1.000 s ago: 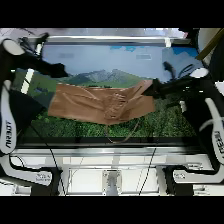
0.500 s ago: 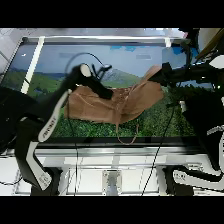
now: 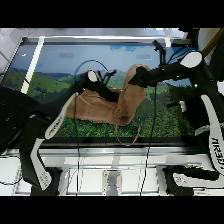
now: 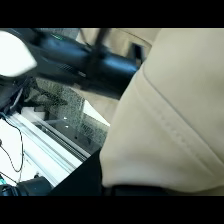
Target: Fold the clothes and pants, and hang the long-sleeved shirts on hangers.
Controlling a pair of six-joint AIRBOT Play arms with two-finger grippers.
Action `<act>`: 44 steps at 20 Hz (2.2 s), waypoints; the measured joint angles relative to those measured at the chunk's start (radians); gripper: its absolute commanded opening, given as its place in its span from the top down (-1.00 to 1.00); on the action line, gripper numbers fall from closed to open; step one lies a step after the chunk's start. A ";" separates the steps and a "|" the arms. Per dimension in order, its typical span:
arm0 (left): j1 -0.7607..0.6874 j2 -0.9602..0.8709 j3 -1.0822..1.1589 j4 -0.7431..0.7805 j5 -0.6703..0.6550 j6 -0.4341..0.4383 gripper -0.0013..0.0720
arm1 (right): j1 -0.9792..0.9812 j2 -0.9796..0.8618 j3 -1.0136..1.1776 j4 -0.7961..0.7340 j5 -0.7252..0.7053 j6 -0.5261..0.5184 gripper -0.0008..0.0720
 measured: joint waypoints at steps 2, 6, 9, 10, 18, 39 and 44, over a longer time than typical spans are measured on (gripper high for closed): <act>0.075 0.070 0.000 0.079 -0.064 0.000 0.94 | 0.048 -0.030 0.023 -0.011 -0.027 0.018 0.87; 0.276 0.251 0.000 0.233 -0.166 0.000 0.94 | 0.175 -0.122 0.078 -0.018 -0.138 0.042 0.87; 0.431 0.368 0.000 0.283 -0.204 0.001 0.93 | 0.304 -0.233 0.156 -0.014 -0.278 0.047 0.87; 0.480 0.399 0.000 0.293 -0.216 0.002 0.94 | 0.344 -0.275 0.185 -0.013 -0.325 0.049 0.87; 0.648 0.478 -0.027 0.291 -0.277 0.003 0.94 | 0.558 -0.522 0.401 0.028 -0.689 0.053 -0.11; 0.661 0.484 -0.047 0.224 -0.292 0.011 0.93 | 0.060 -0.320 -0.248 0.109 -0.374 0.042 -0.91; 0.661 0.484 -0.047 0.211 -0.292 0.011 0.93 | 0.065 -0.429 -0.267 0.378 -0.370 -0.073 -0.90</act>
